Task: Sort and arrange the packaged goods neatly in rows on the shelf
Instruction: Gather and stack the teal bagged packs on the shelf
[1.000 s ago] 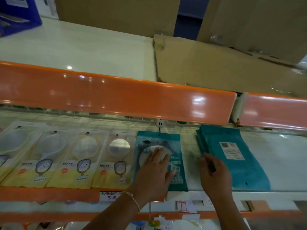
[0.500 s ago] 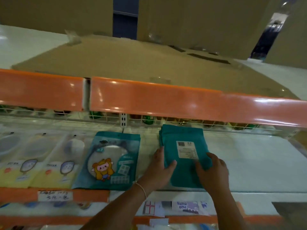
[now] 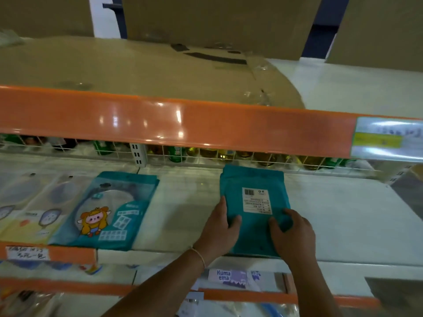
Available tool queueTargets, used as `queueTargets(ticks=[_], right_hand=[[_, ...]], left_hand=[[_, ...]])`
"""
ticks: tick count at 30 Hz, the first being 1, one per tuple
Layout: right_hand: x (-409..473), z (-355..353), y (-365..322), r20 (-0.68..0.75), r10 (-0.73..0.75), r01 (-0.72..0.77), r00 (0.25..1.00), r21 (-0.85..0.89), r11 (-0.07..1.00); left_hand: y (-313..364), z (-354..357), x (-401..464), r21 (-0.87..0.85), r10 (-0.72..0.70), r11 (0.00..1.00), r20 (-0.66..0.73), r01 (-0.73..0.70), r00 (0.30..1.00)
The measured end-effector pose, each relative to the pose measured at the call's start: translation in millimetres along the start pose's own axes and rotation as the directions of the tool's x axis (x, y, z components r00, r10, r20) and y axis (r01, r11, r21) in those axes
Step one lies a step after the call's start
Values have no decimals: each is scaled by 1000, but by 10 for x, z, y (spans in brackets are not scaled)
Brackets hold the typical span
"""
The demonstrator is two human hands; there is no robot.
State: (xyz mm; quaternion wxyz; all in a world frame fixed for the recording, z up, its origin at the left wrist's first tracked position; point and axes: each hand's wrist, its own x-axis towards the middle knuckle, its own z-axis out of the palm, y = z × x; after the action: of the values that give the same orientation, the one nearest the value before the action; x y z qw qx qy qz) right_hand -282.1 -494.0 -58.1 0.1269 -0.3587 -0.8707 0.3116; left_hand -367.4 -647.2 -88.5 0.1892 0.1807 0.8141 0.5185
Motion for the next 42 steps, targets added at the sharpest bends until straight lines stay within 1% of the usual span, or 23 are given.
queueTargets(ticks=[4, 8, 13, 16, 18, 20, 24, 26, 27, 28, 29, 30, 31, 32, 33, 34, 35, 36, 37, 39, 40, 42], right_hand=[[115, -279, 324, -63, 45, -46, 997, -13, 999], [227, -466, 508, -121, 66, -70, 990, -32, 997], [284, -553, 513, -151, 85, -93, 985, -46, 995], [274, -587, 433, -159, 126, -126, 979, 9, 992], [253, -609, 357, -176, 110, -106, 978, 32, 994], [237, -622, 282, -194, 72, -60, 978, 69, 996], [193, -667, 130, -220, 77, -26, 973, 227, 974], [157, -692, 59, -192, 121, -37, 974, 393, 919], [138, -713, 10, -130, 176, -83, 976, 524, 847], [115, -734, -57, -27, 234, -159, 972, 658, 736], [102, -751, -112, 85, 261, -234, 962, 752, 617], [83, -763, -169, 175, 254, -289, 951, 794, 535], [59, -765, -231, 220, 232, -311, 948, 798, 515], [34, -743, -282, 224, 209, -303, 952, 788, 536], [9, -702, -331, 186, 178, -257, 966, 766, 589], [-22, -647, -383, 121, 142, -185, 983, 721, 668], [-63, -593, -446, 40, 83, -89, 996, 649, 756], [-102, -523, -516, -44, 10, 16, 999, 554, 832], [-145, -437, -593, -112, -70, 114, 991, 460, 881], [-249, -229, -753, -194, -242, 292, 951, 298, 909], [-305, -112, -835, -218, -335, 381, 917, 221, 898], [-415, 131, -989, -222, -477, 508, 851, 115, 854]], left_hand=[[250, 383, 132, 3, 17, 1000, 81, -17, 997], [454, 649, 202, 6, 66, 998, 149, -68, 987], [461, 811, 311, 52, 67, 996, 144, -75, 987], [439, 802, 321, 115, 76, 989, 141, -92, 987], [417, 773, 326, 140, 77, 986, 129, -95, 989], [402, 732, 323, 119, 77, 989, 125, -92, 989], [370, 575, 267, 98, 63, 992, 132, -76, 989], [388, 452, 209, 44, 68, 996, 132, -74, 989], [401, 386, 181, 10, 78, 997, 137, -80, 988], [438, 307, 139, -25, 90, 996, 145, -87, 985], [461, 229, 99, -58, 103, 994, 155, -95, 983], [481, 149, 52, -74, 111, 992, 172, -100, 979], [480, 74, 10, -87, 122, 990, 189, -108, 974], [464, 0, -16, -72, 135, 990, 194, -124, 972], [430, -71, -27, -28, 148, 989, 182, -145, 972], [416, -151, -44, 49, 153, 986, 150, -162, 977], [415, -235, -67, 108, 140, 982, 106, -152, 984], [452, -321, -107, 112, 124, 985, 71, -131, 990], [491, -410, -140, 53, 114, 992, 61, -117, 992], [654, -593, -253, -195, 114, 976, 86, -95, 990], [727, -673, -303, -290, 110, 954, 98, -78, 989], [772, -812, -359, -384, 129, 920, 90, -85, 988]])
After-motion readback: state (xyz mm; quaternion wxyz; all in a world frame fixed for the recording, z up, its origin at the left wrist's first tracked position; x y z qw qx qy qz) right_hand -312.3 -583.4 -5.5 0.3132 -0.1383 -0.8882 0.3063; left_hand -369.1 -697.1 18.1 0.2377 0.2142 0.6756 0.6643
